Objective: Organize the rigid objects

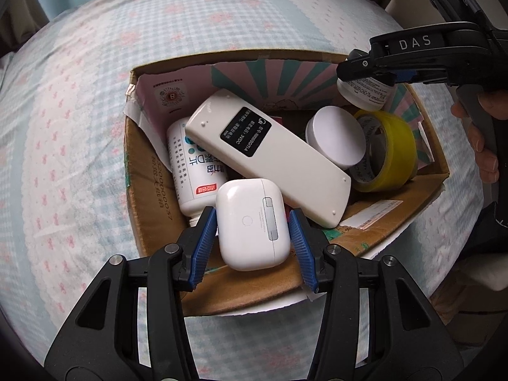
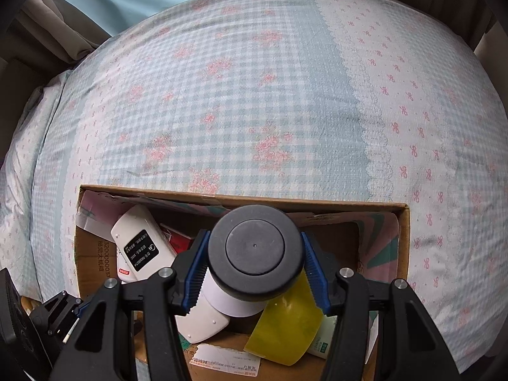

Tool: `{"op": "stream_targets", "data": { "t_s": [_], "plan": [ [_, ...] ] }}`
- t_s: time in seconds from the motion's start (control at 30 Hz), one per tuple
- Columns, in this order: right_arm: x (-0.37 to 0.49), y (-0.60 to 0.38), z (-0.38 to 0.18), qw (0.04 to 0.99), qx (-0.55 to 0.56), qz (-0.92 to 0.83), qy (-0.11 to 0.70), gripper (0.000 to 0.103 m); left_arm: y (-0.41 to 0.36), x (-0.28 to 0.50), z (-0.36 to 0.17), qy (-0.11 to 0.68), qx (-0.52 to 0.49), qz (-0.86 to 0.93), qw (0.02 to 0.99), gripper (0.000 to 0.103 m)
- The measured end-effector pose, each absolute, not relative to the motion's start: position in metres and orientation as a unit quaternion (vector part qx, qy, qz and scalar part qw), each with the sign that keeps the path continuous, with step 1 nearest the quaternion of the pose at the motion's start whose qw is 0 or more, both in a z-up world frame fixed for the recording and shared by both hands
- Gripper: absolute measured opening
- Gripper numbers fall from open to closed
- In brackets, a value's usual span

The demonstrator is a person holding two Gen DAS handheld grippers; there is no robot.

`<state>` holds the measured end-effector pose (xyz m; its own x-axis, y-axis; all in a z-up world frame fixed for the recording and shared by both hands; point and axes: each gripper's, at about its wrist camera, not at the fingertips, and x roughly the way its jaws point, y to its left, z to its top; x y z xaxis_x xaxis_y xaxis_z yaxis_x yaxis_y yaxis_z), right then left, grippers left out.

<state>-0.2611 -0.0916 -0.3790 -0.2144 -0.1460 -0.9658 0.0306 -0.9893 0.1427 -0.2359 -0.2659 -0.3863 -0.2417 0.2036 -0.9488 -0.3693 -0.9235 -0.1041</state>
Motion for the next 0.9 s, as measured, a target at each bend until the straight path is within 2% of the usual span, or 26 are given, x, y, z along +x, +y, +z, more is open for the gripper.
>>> {"op": "stream_targets", "data": {
  "t_s": [0.03, 0.07, 0.1, 0.17, 0.2, 0.53, 0.9],
  "plan": [
    [-0.262, -0.09, -0.379, 0.052, 0.625, -0.777, -0.045, 0.053, -0.266, -0.236, -0.386, 0.063, -0.589, 0.784, 0.184, 0.068],
    [-0.262, -0.089, -0.379, 0.046, 0.626, -0.777, -0.043, 0.053, -0.267, -0.236, -0.386, 0.056, -0.593, 0.781, 0.188, 0.094],
    [-0.263, -0.087, -0.378, 0.04, 0.628, -0.776, -0.041, 0.059, -0.267, -0.235, -0.385, 0.042, -0.593, 0.777, 0.207, 0.101],
    [-0.26, -0.081, -0.373, 0.031, 0.623, -0.781, -0.036, 0.082, -0.264, -0.23, -0.38, 0.049, -0.59, 0.78, 0.206, 0.103],
    [-0.258, -0.078, -0.371, 0.033, 0.624, -0.78, -0.04, 0.101, -0.261, -0.228, -0.38, 0.056, -0.593, 0.776, 0.205, 0.103],
    [-0.229, -0.048, -0.351, 0.024, 0.616, -0.784, -0.068, 0.103, -0.269, -0.223, -0.368, 0.039, -0.605, 0.773, 0.186, 0.103],
    [-0.207, -0.044, -0.32, 0.048, 0.597, -0.798, -0.073, 0.103, -0.27, -0.212, -0.33, 0.028, -0.59, 0.792, 0.154, 0.103]
  ]
}}
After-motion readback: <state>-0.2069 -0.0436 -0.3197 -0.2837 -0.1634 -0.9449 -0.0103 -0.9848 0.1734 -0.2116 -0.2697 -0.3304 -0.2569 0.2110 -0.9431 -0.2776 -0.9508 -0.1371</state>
